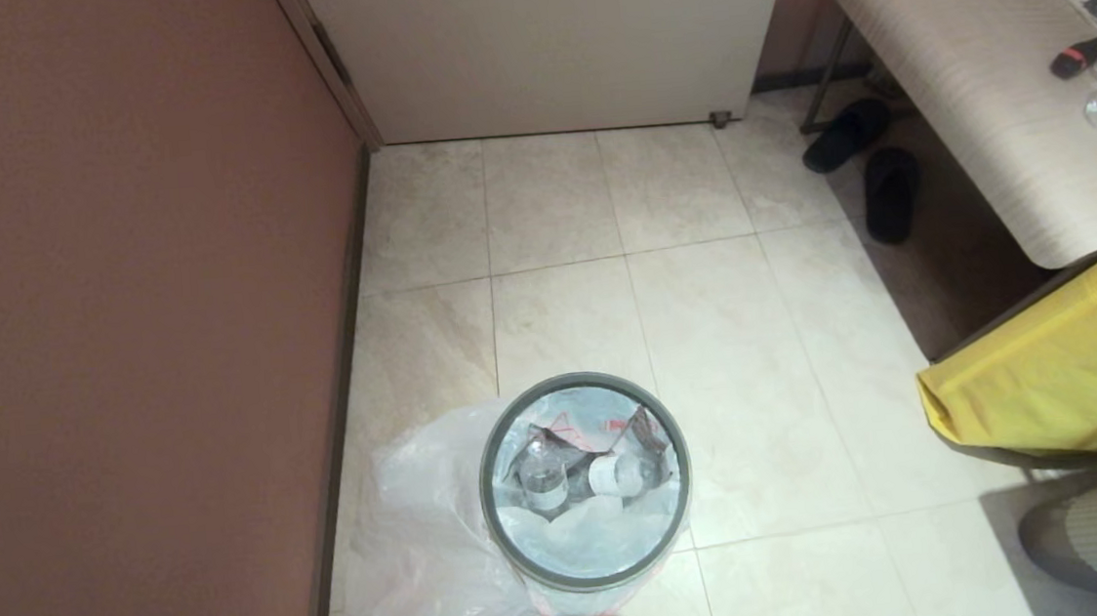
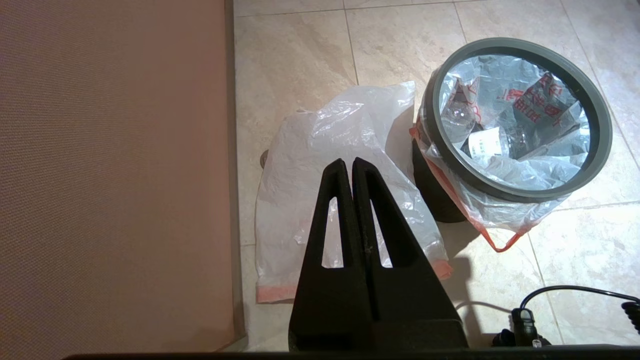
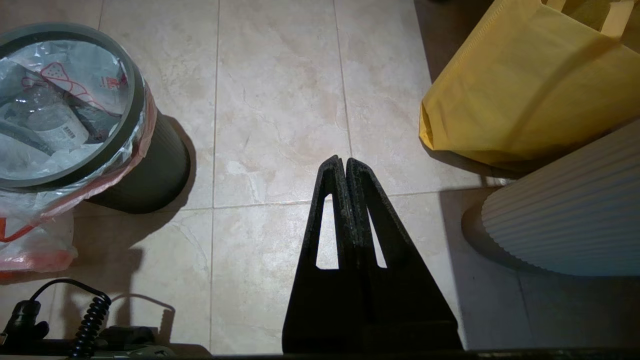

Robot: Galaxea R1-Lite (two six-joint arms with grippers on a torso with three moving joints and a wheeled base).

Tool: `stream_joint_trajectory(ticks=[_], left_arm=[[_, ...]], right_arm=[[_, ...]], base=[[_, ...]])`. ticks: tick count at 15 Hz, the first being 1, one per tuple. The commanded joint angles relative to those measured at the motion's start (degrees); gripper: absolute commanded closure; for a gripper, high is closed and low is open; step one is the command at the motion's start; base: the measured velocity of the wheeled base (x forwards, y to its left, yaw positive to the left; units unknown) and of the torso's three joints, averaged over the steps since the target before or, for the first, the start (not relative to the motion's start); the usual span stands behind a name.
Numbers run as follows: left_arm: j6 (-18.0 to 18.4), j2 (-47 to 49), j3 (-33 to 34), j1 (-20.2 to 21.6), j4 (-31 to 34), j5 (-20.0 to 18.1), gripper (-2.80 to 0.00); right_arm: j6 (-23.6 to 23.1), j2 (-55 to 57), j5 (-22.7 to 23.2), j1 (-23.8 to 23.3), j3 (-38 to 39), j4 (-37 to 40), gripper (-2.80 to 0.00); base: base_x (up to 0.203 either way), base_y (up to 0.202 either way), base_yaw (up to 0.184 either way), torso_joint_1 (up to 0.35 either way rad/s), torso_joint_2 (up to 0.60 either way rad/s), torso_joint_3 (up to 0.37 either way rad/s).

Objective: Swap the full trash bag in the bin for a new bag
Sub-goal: Place the trash can ring on the floor

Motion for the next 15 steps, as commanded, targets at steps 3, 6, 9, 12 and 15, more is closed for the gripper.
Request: stream_joint_trajectory(ticks=[3,6,9,12,15], left_arm=[[-0.04,0.05,0.01,0.0,0.0,0.0,0.0],[-0.04,0.05,0.01,0.0,0.0,0.0,0.0],[-0.04,0.05,0.01,0.0,0.0,0.0,0.0],[-0.04,0.05,0.01,0.0,0.0,0.0,0.0],[-0.04,0.05,0.01,0.0,0.0,0.0,0.0]], right_arm=[[0.07,2.33,0.24,0.02,-10.67,3.74,0.0],[-1.3,9.86,-0.3,-0.19,-16.19,6.01,0.0],[-2.59,20.71,0.09,-0.26,-22.42,6.34,0.0],[-4.24,33.41,2.44,-0.17,-30.53,6.39,0.0],[-6.4,48.05,2.96,-0.06,-37.82,6.61,0.0]], base=[[0.0,0.0,0.0,0.0,0.0,0.0],[0.0,0.0,0.0,0.0,0.0,0.0],[0.0,0.0,0.0,0.0,0.0,0.0],[0.0,0.0,0.0,0.0,0.0,0.0],[0.0,0.0,0.0,0.0,0.0,0.0]])
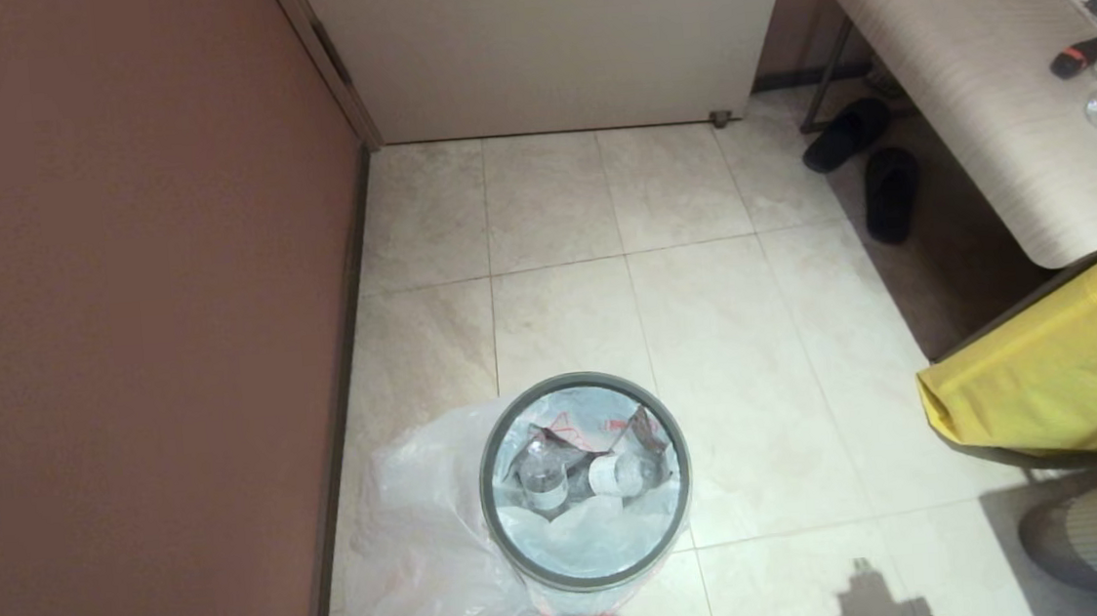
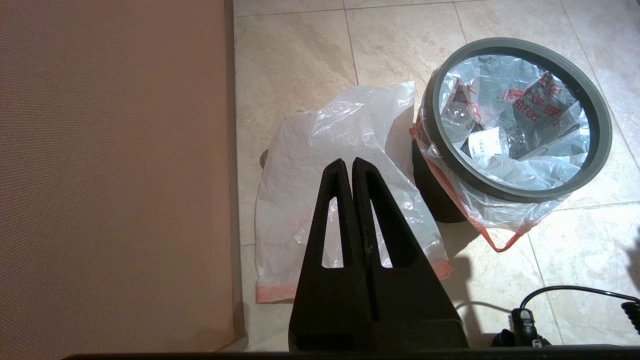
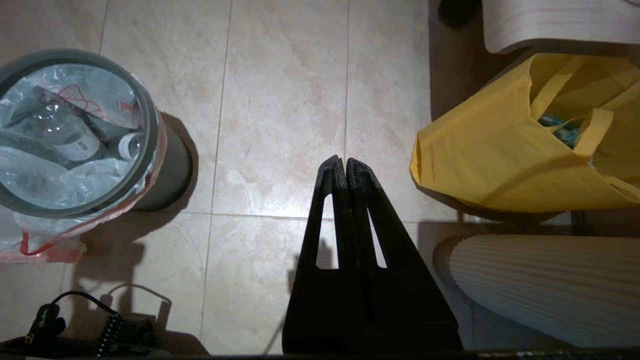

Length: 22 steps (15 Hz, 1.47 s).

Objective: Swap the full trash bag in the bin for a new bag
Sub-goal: Place the trash can ring on the floor

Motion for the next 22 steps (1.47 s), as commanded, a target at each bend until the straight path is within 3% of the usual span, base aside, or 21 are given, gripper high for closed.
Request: stream_joint_trajectory(ticks=[1,3,10,16,20,21,22], left_arm=[[-0.01,0.05,0.01,0.0,0.02,0.02,0.0],[-0.01,0.05,0.01,0.0,0.02,0.02,0.0],[-0.01,0.05,0.01,0.0,0.02,0.02,0.0],[-0.01,0.05,0.01,0.0,0.02,0.02,0.0],[-0.01,0.05,0.01,0.0,0.02,0.02,0.0],[-0.01,0.05,0.01,0.0,0.02,0.02,0.0],[-0.01,0.05,0.01,0.0,0.02,0.02,0.0]], right_arm=[[-0.35,17.28,0.04,0.22,-5.94,0.55,0.0],[0.11,27.58,-1.18,2.32,-11.14,1.7,0.0],[6.11,61.62,-15.79,22.12,-24.43,2.6,0.0],[6.91,78.38,-17.82,28.31,-34.82,2.73,0.0],[7.05,81.95,-18.19,33.0,-38.94,3.1,0.0],[7.27,83.56,-18.13,33.9,-40.2,3.02,-2.8],[7.95,85.47,-18.07,34.89,-42.2,2.9,-2.8]], base=[[0.0,0.0,0.0,0.0,0.0,0.0],[0.0,0.0,0.0,0.0,0.0,0.0],[0.0,0.0,0.0,0.0,0.0,0.0],[0.0,0.0,0.0,0.0,0.0,0.0],[0.0,0.0,0.0,0.0,0.0,0.0],[0.0,0.0,0.0,0.0,0.0,0.0],[0.0,0.0,0.0,0.0,0.0,0.0]])
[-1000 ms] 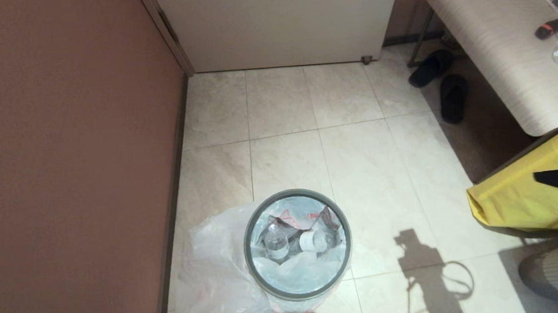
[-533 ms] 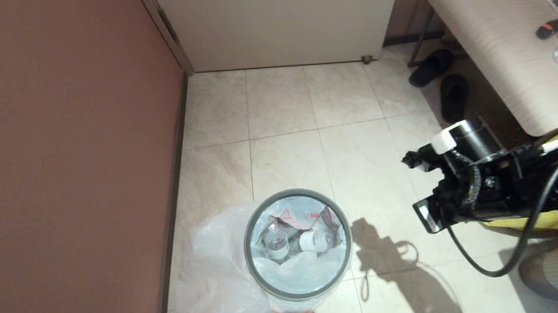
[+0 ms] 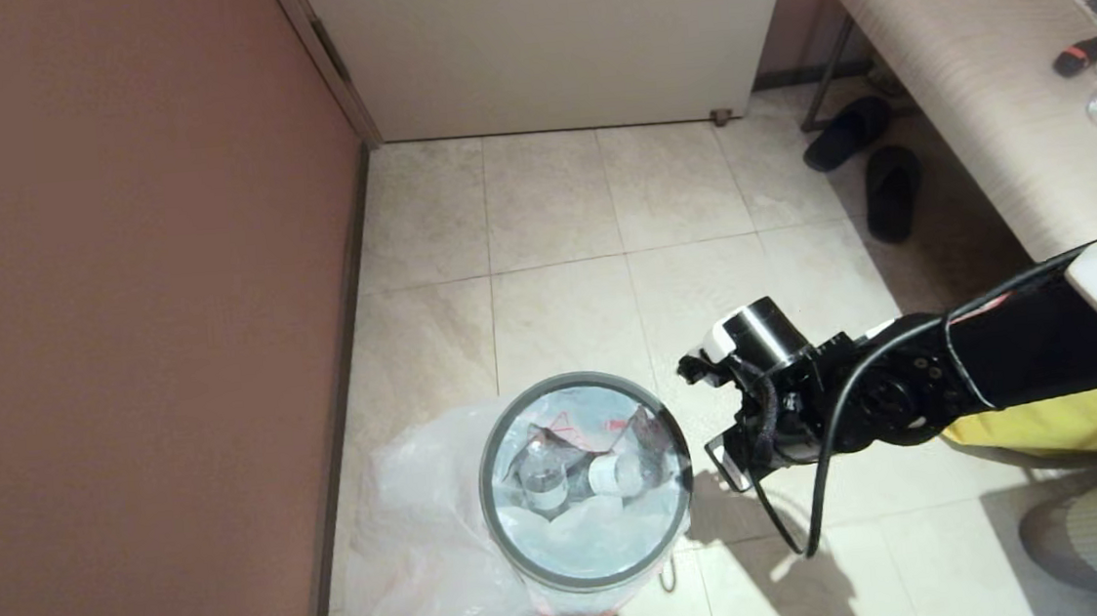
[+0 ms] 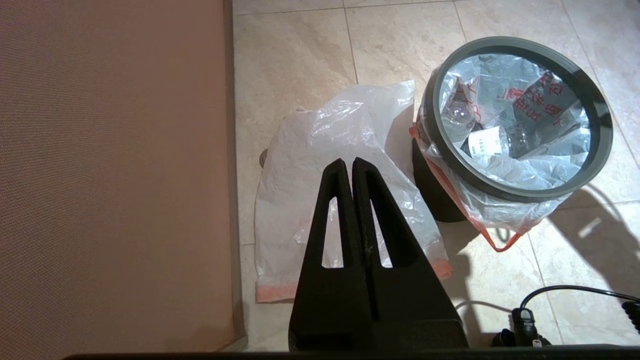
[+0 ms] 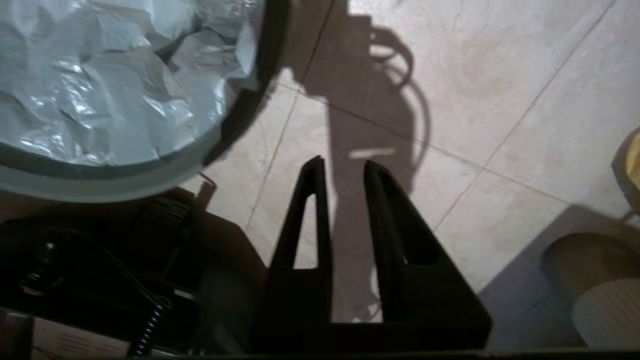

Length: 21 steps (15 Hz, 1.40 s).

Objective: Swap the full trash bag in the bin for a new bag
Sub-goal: Place the trash can ring on the floor

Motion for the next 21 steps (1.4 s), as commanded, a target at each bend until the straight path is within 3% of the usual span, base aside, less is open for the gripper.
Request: stream_joint_trajectory(ticks=[1,4,13,14,21], left_arm=[[-0.01,0.05,0.01,0.0,0.0,-0.03,0.0],[-0.01,0.05,0.01,0.0,0.0,0.02,0.0],[-0.01,0.05,0.01,0.0,0.0,0.02,0.0],[-0.01,0.05,0.01,0.0,0.0,0.02,0.0],[-0.01,0.05,0.01,0.0,0.0,0.02,0.0]], right_arm=[[1.19,5.5,-0.08,2.15,-4.3,-0.04,-2.8],[2.19,10.73,-0.4,2.6,-10.28,0.09,-2.8],[4.38,15.1,-0.51,1.7,-12.96,-2.73,-2.8],[4.38,15.28,-0.51,1.7,-12.96,-3.28,0.0],[4.81,14.37,-0.51,1.67,-12.35,-3.16,0.0]], base=[[0.0,0.0,0.0,0.0,0.0,0.0],[0.0,0.0,0.0,0.0,0.0,0.0],[0.0,0.0,0.0,0.0,0.0,0.0],[0.0,0.0,0.0,0.0,0.0,0.0],[0.0,0.0,0.0,0.0,0.0,0.0]])
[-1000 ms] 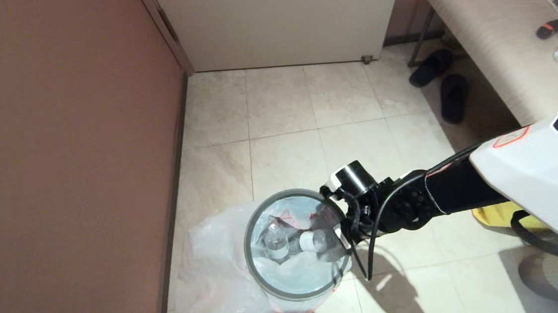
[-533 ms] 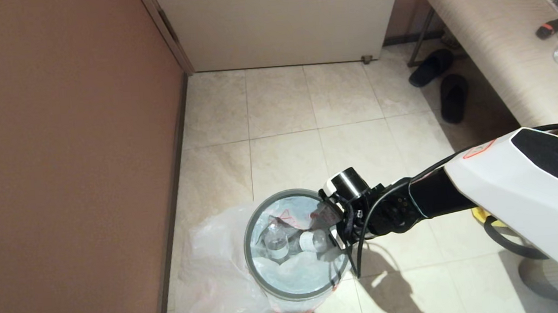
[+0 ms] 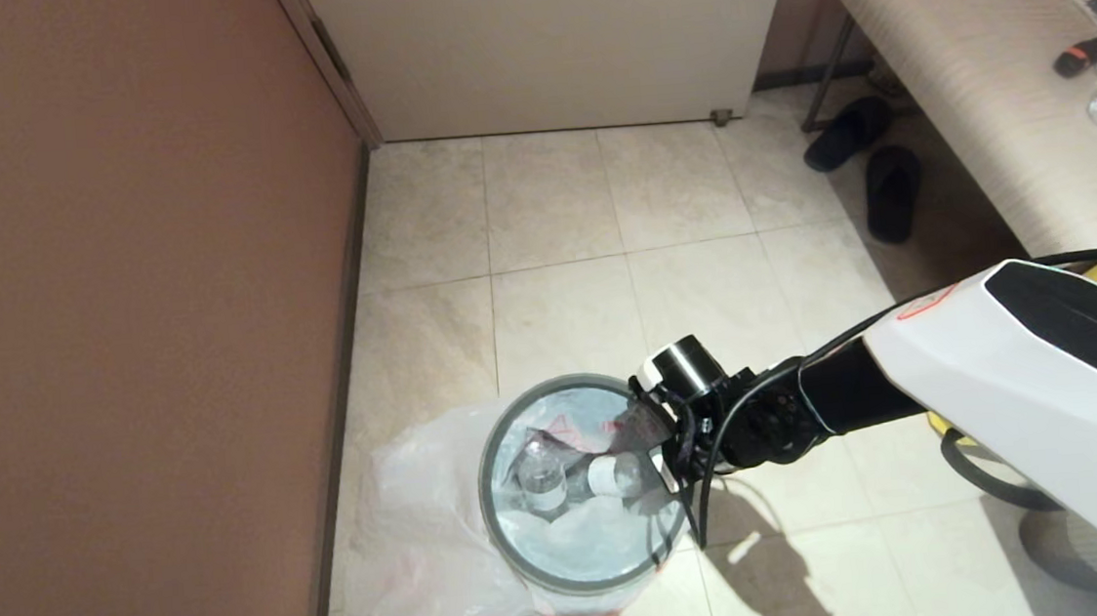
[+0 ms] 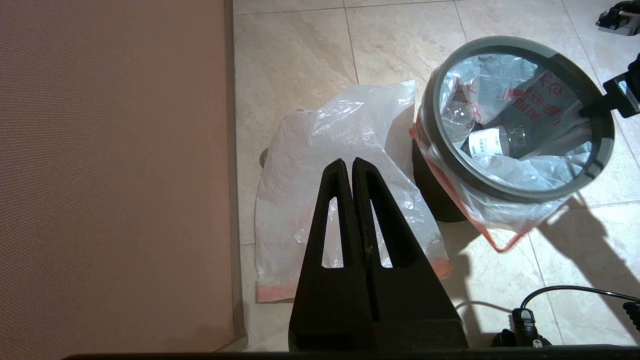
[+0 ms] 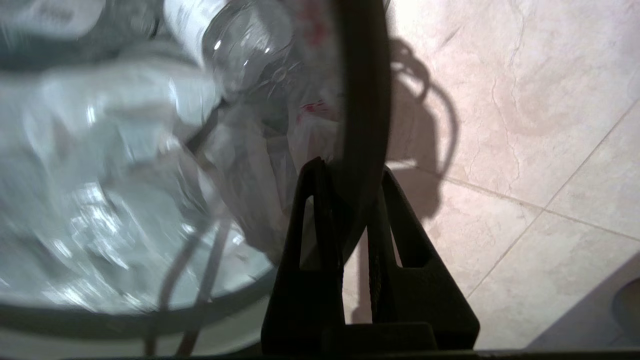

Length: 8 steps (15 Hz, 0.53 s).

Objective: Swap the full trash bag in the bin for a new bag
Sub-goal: Place the trash can ring on the floor

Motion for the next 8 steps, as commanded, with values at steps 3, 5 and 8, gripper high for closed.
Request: stream_joint_trajectory(ticks=[3,5,8], left_arm=[[-0.01,0.05,0.01,0.0,0.0,0.02,0.0],[-0.01,0.05,0.01,0.0,0.0,-0.05,0.0],[-0.01,0.05,0.01,0.0,0.0,0.02,0.0]], right_arm=[[0.51,-2.66,-0.06,0.16,1.94,0.48,0.0],[0.51,-3.86,-0.38,0.23,2.96,0.57,0.0],[0.42,-5.25,-0.5,0.42,4.16,0.66,0.0]], base=[[0.0,0.0,0.0,0.0,0.0,0.0],[0.0,0.0,0.0,0.0,0.0,0.0],[0.0,0.0,0.0,0.0,0.0,0.0]])
